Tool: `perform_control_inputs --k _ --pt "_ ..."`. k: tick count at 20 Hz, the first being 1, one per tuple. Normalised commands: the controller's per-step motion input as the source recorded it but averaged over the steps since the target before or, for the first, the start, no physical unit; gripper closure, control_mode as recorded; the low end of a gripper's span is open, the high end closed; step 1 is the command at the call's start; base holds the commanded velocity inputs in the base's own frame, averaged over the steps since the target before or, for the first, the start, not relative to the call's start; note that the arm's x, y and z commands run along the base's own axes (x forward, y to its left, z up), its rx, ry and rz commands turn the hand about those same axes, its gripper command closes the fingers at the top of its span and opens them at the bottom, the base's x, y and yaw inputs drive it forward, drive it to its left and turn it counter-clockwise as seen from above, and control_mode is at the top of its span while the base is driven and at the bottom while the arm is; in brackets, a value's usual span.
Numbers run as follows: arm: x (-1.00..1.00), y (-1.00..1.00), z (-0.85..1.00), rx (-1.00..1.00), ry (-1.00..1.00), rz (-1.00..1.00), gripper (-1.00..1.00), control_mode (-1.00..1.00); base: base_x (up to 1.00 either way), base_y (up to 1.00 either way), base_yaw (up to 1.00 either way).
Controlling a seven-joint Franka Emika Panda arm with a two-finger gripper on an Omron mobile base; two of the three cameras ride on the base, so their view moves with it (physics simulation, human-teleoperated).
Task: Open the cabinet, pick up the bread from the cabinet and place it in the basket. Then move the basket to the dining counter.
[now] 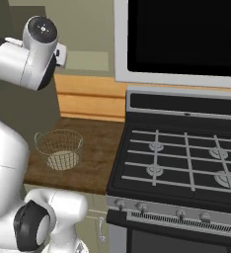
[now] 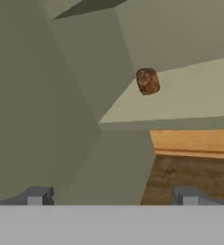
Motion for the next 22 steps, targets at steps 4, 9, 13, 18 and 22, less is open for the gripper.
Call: perform_control_inputs --k 4,9,13,18,22 --pt "0.39 0.03 0.00 -0.16 0.00 0.03 -1.00 -1.00 0.00 0.00 0.00" --pt "0.38 0.15 -0.03 -0.01 0.00 0.02 -1.00 -1.00 0.00 0.00 0.00" --pt "0.41 0.29 -0.12 -0.06 0.00 0.00 -1.00 -1.00 0.00 0.00 0.00" --pt "0.56 0.30 -0.18 -0.13 0.00 0.00 -1.00 -1.00 0.00 0.00 0.00" --pt "0.49 0.02 -0.06 -0.01 0.00 0.00 -1.00 -1.00 0.00 0.00 0.00"
